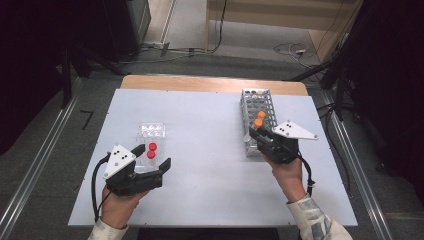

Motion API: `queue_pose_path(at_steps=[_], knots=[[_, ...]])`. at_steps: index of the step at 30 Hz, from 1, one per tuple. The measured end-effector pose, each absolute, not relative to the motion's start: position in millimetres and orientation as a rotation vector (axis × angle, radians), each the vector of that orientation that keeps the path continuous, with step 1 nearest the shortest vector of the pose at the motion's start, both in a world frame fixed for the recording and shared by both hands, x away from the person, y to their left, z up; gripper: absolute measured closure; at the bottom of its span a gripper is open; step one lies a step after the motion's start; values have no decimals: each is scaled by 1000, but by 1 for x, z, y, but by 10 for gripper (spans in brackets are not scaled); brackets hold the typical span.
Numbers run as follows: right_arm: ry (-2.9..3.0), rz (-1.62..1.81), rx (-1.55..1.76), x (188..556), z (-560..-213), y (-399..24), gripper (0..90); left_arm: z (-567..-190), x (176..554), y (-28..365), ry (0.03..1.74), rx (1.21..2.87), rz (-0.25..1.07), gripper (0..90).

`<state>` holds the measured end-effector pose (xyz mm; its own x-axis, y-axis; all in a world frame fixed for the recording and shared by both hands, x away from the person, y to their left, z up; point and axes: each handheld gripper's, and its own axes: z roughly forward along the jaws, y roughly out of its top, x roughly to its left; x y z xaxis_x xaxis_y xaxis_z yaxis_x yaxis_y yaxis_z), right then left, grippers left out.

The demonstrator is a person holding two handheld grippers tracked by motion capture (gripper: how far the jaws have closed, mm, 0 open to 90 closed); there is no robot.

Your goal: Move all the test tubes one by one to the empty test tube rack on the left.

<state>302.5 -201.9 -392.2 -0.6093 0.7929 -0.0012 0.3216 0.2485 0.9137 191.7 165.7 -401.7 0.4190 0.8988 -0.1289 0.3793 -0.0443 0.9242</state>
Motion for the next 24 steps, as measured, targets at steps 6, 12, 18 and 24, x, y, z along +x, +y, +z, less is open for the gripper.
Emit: queue_pose_path(at_steps=[6,12,18,24], knots=[[2141,1335,963,295,-402,-183,716,-403,192,160,1132,1638,616,135],[2222,1324,897,286,-413,-161,716,-407,192,150,1105,1666,608,149],[2286,1319,850,279,-423,-143,716,-411,193,139,1079,1691,590,156],[2339,1310,808,274,-432,-129,716,-414,195,132,1065,1698,583,170]])
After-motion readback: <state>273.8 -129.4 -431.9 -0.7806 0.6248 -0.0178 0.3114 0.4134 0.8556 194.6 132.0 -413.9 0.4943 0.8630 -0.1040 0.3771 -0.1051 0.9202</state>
